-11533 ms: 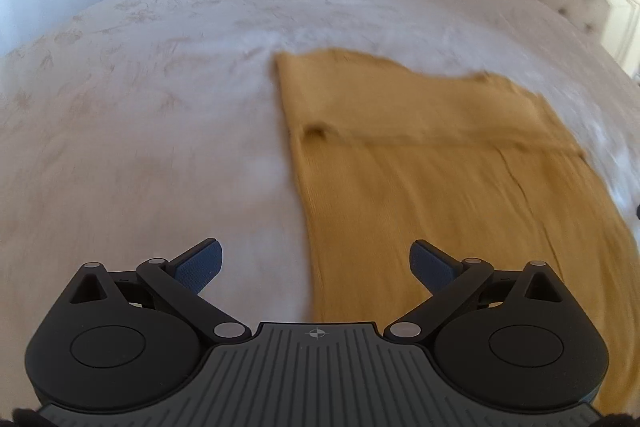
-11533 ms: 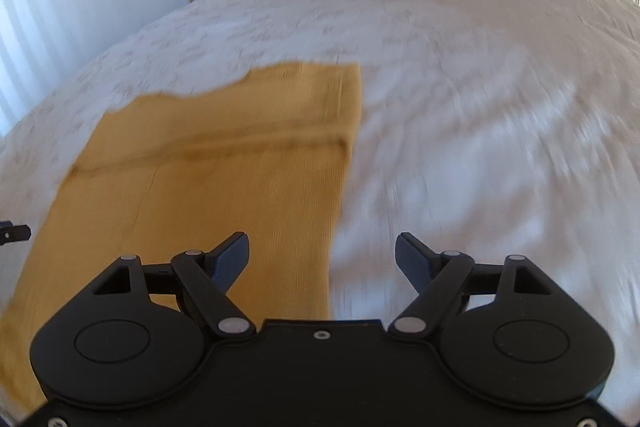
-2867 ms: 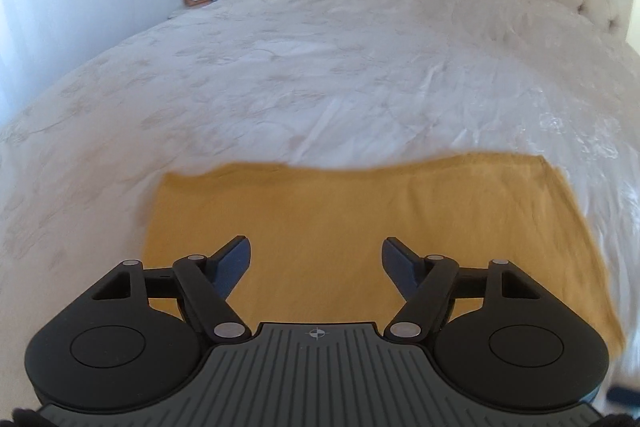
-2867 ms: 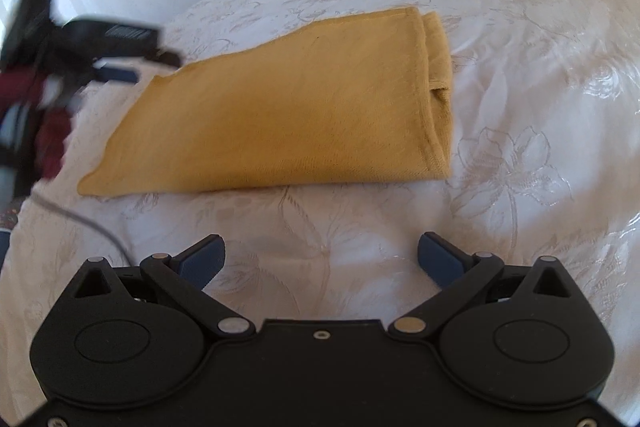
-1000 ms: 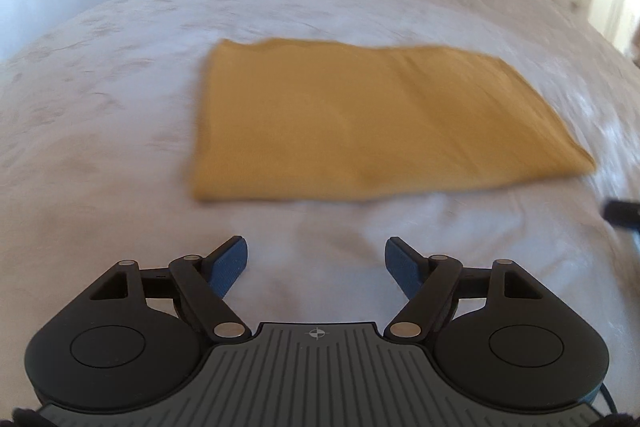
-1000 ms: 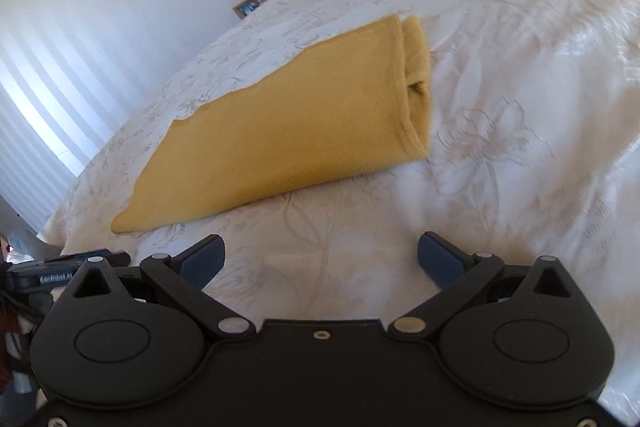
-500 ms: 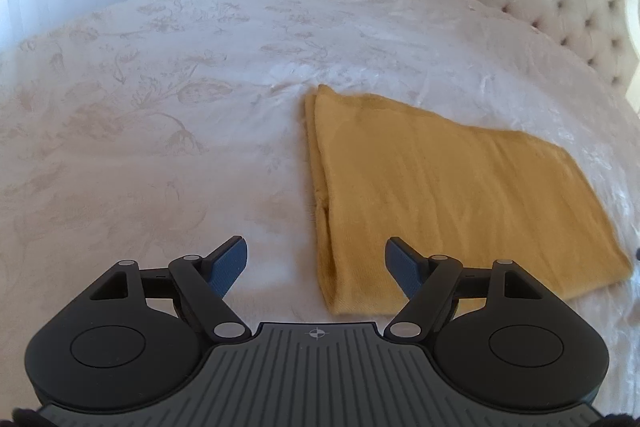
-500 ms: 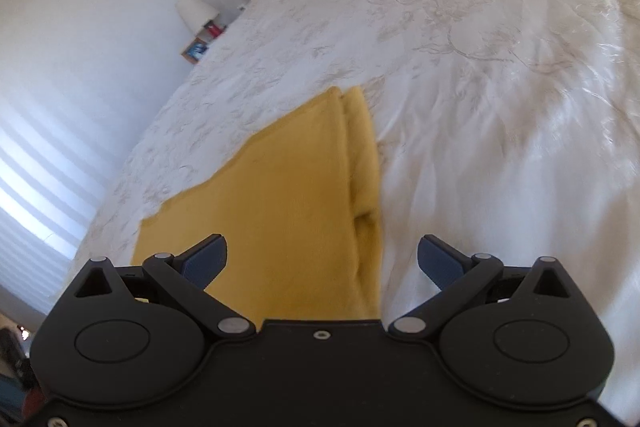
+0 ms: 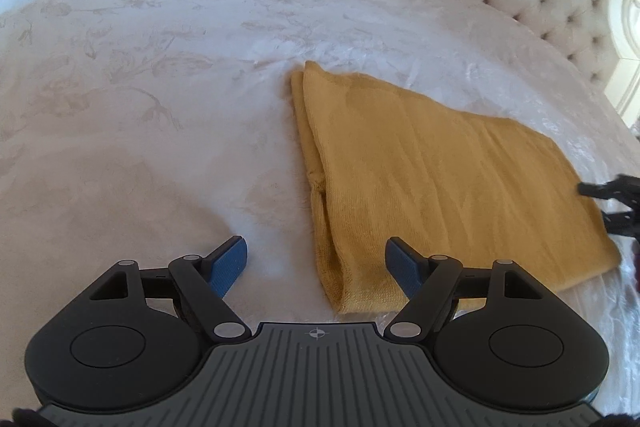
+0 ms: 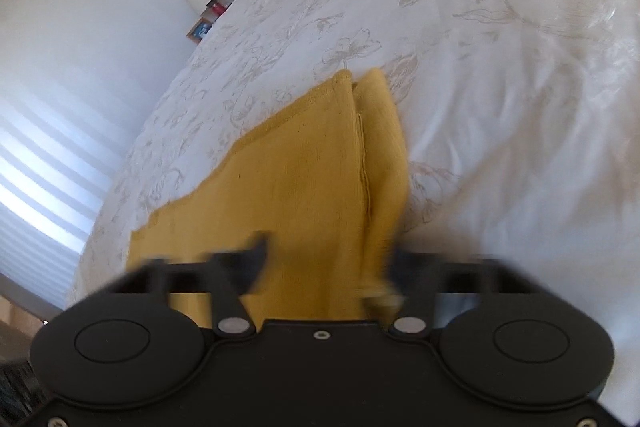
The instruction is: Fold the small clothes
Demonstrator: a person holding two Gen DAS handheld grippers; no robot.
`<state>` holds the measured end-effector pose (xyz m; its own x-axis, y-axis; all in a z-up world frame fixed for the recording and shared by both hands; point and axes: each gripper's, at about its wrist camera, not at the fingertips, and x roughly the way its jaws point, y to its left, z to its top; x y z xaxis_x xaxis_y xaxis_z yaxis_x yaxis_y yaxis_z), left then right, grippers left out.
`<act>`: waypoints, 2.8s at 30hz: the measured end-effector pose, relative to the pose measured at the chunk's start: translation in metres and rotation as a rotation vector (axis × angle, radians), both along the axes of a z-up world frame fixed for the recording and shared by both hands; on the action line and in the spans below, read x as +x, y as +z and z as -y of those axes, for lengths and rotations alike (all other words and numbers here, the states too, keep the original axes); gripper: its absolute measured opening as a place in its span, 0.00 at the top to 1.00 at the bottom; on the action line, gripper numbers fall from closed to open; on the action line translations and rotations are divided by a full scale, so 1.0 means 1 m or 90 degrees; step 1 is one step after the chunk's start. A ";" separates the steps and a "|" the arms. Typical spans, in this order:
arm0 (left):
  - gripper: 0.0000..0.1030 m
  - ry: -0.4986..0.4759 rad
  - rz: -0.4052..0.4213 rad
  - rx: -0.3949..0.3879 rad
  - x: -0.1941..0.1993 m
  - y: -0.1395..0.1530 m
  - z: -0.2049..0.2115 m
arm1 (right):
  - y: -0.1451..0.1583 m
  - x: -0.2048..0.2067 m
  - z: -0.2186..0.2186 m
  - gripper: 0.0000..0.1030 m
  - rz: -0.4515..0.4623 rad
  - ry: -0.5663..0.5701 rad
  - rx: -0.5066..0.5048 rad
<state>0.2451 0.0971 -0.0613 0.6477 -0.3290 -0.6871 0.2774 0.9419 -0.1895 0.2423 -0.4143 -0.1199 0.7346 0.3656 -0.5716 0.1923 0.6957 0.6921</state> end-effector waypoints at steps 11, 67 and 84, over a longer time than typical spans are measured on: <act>0.27 0.022 0.012 -0.017 0.000 0.008 -0.012 | 0.091 0.015 -0.063 0.74 -0.020 0.031 -0.191; 0.27 -0.003 -0.034 -0.074 0.008 -0.018 -0.009 | 0.093 0.044 -0.263 0.69 0.059 0.237 -0.345; 0.27 0.003 -0.023 -0.046 0.000 -0.019 0.000 | 0.097 0.111 -0.257 0.59 0.062 0.156 -0.450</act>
